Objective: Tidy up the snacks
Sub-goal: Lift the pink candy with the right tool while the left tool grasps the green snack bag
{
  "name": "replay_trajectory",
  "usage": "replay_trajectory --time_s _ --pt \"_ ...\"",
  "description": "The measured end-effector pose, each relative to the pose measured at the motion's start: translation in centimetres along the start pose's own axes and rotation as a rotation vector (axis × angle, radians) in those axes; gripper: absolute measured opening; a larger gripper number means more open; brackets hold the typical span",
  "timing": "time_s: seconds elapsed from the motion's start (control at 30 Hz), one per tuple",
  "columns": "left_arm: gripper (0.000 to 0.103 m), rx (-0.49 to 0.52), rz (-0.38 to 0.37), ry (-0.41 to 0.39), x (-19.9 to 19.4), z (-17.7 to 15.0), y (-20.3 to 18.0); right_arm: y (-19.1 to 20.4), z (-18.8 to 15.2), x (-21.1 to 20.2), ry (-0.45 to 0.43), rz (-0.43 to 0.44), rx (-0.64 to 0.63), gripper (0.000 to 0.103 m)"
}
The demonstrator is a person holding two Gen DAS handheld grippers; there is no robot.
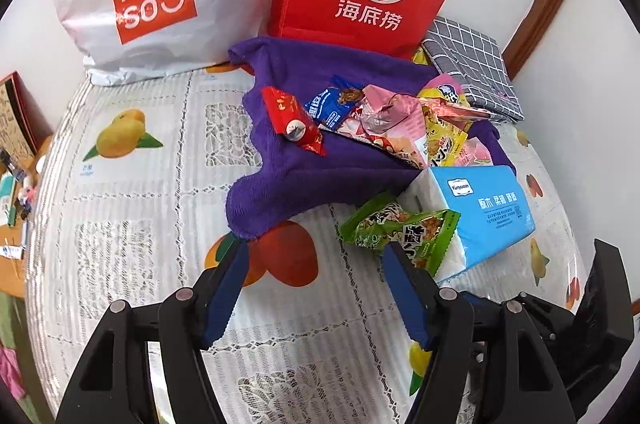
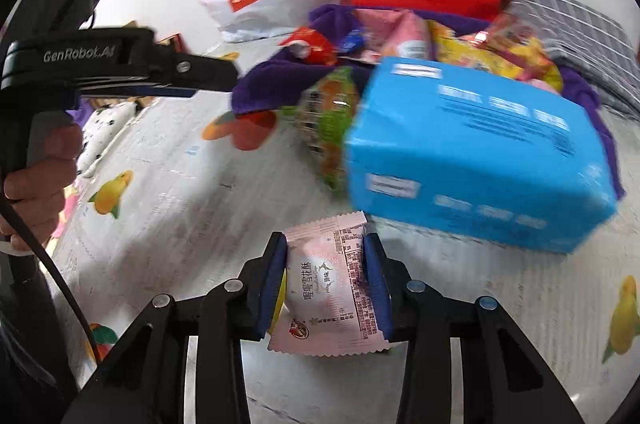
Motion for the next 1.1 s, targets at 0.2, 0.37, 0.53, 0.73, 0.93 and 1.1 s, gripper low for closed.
replay_trajectory --time_s 0.2,0.37,0.53,0.73,0.93,1.1 --pt "0.067 -0.003 -0.024 0.020 1.2 -0.1 -0.9 -3.5 -1.0 -1.5 -0.024 -0.060 0.042 0.039" --pt "0.067 0.030 -0.010 0.009 1.9 0.4 -2.5 -7.4 -1.7 -2.4 -0.038 -0.121 0.096 0.039" --pt "0.067 0.055 -0.048 0.007 2.6 1.2 -4.4 -10.9 -2.3 -3.0 -0.056 -0.133 0.161 0.039" --pt "0.067 0.068 -0.061 0.007 3.6 2.4 -6.1 -12.1 -2.7 -3.1 -0.082 -0.093 0.182 0.039" --pt "0.067 0.064 -0.046 -0.006 4.0 2.5 -5.5 -12.2 -2.6 -2.8 -0.088 -0.059 0.193 0.040" --pt "0.067 0.064 0.014 0.029 4.4 1.0 -3.8 -12.4 -2.7 -2.8 -0.093 -0.035 0.205 0.040"
Point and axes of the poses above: each gripper's, at about its wrist camera, not at the fingertips, and x roughly the way its jaws point, y to its left, z to its top, the point moved 8 cm from there along x, roughly the way its jaws point, and after that the axes turned 11 degrees about y, right-handed, at the moved point
